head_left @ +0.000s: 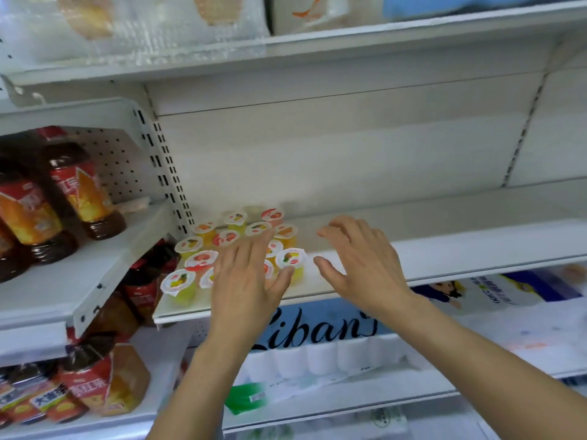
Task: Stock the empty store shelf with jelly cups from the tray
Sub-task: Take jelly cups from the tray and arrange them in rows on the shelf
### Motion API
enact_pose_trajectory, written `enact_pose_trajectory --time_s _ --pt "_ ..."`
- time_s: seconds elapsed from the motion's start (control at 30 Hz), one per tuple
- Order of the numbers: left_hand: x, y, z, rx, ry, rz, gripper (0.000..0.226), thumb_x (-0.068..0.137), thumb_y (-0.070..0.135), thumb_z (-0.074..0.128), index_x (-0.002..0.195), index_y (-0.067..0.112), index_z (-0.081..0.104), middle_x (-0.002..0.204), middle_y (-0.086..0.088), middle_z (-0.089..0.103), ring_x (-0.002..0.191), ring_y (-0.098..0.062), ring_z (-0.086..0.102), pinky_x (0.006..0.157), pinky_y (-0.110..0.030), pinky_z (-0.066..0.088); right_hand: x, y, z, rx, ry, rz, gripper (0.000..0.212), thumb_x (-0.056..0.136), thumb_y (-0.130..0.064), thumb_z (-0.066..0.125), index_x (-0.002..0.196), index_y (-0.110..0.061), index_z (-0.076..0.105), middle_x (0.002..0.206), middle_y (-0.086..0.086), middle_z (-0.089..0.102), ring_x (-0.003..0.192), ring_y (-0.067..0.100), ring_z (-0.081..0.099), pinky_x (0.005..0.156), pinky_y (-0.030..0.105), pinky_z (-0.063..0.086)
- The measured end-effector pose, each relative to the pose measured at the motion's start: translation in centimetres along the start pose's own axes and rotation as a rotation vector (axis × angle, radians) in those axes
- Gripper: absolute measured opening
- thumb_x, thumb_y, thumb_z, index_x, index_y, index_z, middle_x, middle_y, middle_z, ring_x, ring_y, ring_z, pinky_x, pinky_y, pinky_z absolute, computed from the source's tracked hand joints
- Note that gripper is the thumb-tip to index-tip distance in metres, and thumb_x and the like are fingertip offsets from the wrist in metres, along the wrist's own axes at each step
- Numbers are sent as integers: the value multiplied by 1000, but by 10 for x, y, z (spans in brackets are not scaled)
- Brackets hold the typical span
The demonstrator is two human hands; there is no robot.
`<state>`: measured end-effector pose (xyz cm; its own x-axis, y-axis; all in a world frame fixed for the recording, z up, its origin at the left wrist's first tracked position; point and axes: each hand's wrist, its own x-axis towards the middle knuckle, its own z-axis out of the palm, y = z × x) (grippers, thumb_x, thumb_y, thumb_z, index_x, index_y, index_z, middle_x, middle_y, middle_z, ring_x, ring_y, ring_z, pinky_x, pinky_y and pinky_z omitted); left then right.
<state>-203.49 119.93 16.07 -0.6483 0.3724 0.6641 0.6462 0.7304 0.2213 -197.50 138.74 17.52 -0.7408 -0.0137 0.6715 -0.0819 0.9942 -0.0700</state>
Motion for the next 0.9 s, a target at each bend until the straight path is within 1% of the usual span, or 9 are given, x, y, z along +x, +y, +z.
enact_pose_trajectory --time_s 0.07,0.17,0.3,0.37,0.47,0.57,0.67,0.77,0.9 --pt "3 39 15 -81 17 53 53 89 50 48 134 21 50 121 1 60 111 -24 53 95 -39 40 -25 34 -16 -60 -11 48 46 83 -44 44 117 -16 61 120 6 61 102 26 58 77 39 49" --pt "4 107 50 -169 -30 142 53 90 51 46 131 18 52 120 -1 61 109 -23 54 91 -36 41 -73 88 -43 -87 -74 202 48 83 -45 43 120 -18 58 122 3 60 99 27 62 74 39 51" --pt "1 204 110 -306 -227 247 57 91 50 50 141 24 40 129 0 55 110 -20 52 87 -36 46 -149 168 -86 -78 -162 442 48 88 -48 42 130 -26 48 122 -4 56 99 23 61 68 37 51" --pt "-5 252 146 -355 -346 305 63 90 43 59 145 23 35 131 -1 53 111 -24 53 87 -38 47 -193 210 -109 -79 -233 565 49 95 -48 42 140 -30 37 132 -6 49 110 21 56 77 38 49" --pt "-19 326 193 -378 -478 375 69 89 45 60 147 21 32 133 -3 51 116 -27 51 90 -40 47 -261 265 -146 -100 -304 767 54 97 -48 43 147 -32 27 143 -8 41 123 19 49 87 37 45" --pt "-38 402 233 -454 -604 430 69 91 46 56 150 24 26 143 -1 44 127 -24 44 97 -37 42 -328 312 -179 -129 -315 953 54 97 -47 45 146 -32 28 143 -6 44 123 19 50 85 37 48" --pt "-57 465 270 -528 -754 503 72 91 51 52 151 26 21 146 1 40 129 -22 44 98 -40 44 -392 350 -201 -151 -319 1149 51 95 -45 48 142 -30 35 136 -4 51 116 20 56 83 36 49" --pt "-72 515 303 -559 -867 534 69 91 48 56 149 28 25 141 2 44 126 -20 46 95 -39 45 -445 380 -212 -135 -334 1328 50 94 -44 51 140 -30 38 134 -4 53 115 19 56 87 34 47" --pt "-85 564 351 -575 -1049 542 58 91 42 58 143 28 36 138 5 48 122 -16 48 88 -26 40 -492 418 -207 -69 -424 1514 50 92 -38 56 140 -28 41 138 -6 50 113 18 57 89 32 47"
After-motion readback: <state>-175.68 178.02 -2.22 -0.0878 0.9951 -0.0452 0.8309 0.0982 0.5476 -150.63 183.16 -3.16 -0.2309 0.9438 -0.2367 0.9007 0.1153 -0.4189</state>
